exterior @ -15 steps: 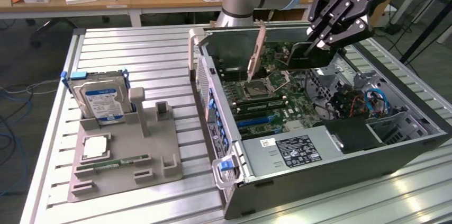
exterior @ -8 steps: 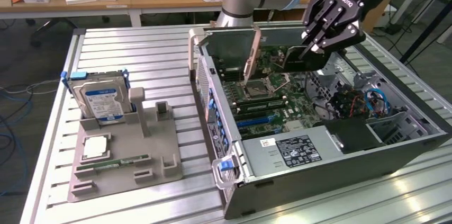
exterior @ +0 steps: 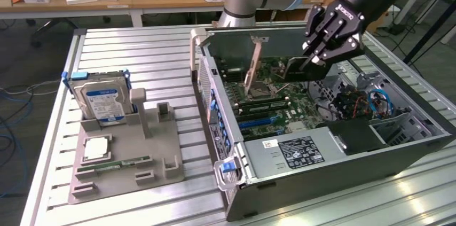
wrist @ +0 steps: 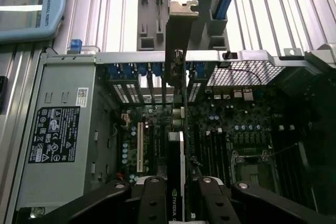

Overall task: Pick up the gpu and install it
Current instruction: 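Insert the gpu into the slot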

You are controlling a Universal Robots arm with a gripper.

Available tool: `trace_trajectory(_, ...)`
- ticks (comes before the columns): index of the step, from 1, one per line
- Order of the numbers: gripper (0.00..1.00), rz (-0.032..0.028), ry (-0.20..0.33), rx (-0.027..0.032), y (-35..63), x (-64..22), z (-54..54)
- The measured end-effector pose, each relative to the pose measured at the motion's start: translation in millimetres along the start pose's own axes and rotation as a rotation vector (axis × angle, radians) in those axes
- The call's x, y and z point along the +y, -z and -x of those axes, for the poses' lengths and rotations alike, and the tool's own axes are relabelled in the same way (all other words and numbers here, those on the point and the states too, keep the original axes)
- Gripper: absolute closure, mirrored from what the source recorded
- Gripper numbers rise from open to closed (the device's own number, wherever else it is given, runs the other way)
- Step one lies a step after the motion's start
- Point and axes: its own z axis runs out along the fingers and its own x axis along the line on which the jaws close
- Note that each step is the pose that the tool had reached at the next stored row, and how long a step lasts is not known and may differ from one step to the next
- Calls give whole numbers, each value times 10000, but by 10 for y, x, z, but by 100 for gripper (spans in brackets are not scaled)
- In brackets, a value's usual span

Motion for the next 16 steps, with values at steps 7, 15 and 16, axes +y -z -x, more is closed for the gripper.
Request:
trace_trajectory(7, 74, 2, -1, 0, -122, -39, -35)
trace_trajectory(15, 74, 1, 0, 0, -278, -42, 172)
trace_trajectory(16, 74, 1, 0, 0, -297, -44, 198)
